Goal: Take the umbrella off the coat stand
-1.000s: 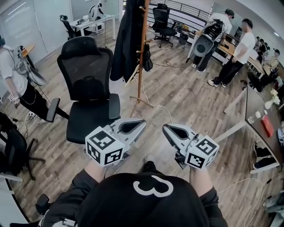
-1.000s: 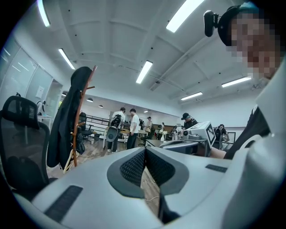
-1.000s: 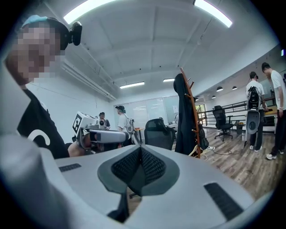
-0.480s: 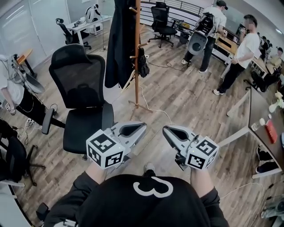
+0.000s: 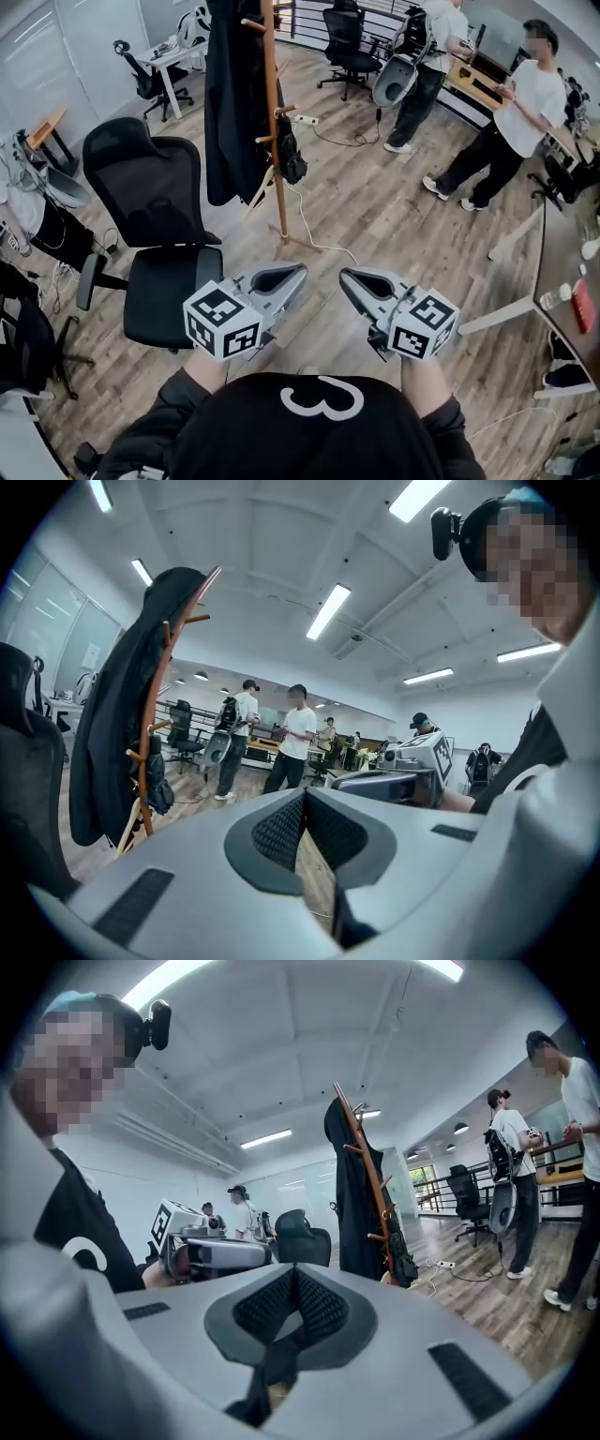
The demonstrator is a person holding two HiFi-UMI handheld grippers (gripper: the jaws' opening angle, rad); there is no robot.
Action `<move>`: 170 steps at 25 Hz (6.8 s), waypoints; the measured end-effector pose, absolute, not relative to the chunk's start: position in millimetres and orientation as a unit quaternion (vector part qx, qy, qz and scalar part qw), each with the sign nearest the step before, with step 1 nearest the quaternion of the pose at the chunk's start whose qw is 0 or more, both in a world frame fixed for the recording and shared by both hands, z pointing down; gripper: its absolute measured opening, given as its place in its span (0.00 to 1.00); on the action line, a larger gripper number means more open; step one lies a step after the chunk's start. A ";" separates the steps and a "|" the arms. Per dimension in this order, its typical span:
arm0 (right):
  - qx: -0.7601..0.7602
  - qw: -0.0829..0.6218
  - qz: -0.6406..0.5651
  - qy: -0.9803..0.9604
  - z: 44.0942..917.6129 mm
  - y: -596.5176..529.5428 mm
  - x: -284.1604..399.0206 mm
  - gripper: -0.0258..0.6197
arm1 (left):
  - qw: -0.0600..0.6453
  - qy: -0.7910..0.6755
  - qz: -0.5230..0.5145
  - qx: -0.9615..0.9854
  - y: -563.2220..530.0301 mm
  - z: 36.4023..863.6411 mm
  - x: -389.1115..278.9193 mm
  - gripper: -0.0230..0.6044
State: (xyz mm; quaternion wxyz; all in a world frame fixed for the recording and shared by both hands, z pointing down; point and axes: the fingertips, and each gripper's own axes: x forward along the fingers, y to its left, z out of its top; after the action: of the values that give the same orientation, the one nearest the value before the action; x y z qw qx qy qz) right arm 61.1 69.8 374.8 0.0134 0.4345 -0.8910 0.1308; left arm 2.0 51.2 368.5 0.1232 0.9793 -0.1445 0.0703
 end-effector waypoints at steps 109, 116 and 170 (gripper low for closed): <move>0.457 0.115 0.061 -0.880 480.9 -504.5 81.0 0.41 | 0.179 -0.278 0.058 0.942 -405.1 423.2 -25.8 0.06; 0.454 0.113 0.070 -0.881 487.3 -503.0 82.0 0.39 | 0.191 -0.287 0.066 0.936 -408.2 430.0 -27.8 0.06; 0.512 0.078 0.093 -0.850 449.4 -459.9 113.4 0.37 | 0.217 -0.274 0.042 0.936 -368.1 412.2 -21.0 0.06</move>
State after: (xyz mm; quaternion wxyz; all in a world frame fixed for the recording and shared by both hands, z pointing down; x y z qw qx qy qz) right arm 113.4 -459.9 449.4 0.0783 0.5122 -0.8502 0.0931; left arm -21.0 -368.1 412.2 0.2166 0.9360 -0.2741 0.0422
